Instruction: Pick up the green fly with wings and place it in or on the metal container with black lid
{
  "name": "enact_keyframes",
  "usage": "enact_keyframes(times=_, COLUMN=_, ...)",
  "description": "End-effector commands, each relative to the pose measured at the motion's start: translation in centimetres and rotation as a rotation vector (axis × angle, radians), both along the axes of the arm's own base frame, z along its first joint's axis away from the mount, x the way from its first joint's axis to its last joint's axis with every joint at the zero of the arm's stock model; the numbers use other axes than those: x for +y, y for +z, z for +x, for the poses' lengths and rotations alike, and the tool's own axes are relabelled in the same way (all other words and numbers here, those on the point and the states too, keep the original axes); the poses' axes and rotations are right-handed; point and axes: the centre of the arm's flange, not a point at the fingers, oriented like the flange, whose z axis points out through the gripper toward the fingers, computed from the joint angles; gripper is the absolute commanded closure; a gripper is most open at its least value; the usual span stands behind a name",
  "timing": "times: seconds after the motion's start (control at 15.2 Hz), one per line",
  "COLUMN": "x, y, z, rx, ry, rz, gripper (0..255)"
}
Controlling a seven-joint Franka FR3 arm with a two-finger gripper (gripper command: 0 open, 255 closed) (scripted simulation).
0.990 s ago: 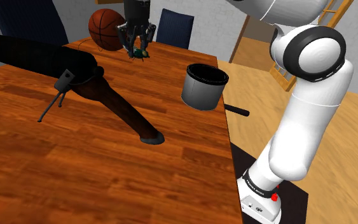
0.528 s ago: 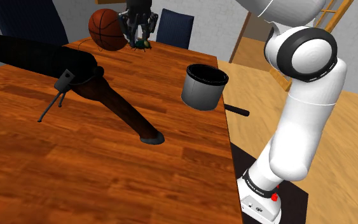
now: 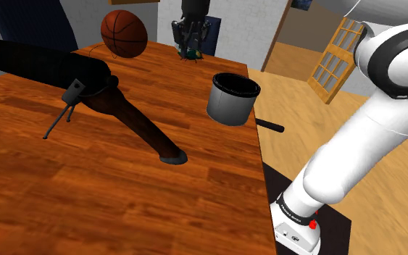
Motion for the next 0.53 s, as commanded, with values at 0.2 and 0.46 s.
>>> enact_keyframes(times=0.2, x=-5.5, y=-0.3, z=-4.0, rx=0.001, ry=0.0, rz=0.001, gripper=255)
enact_keyframes(times=0.46, x=-9.8, y=-0.4, z=-7.1, rx=0.001, ry=0.0, rz=0.001, gripper=255)
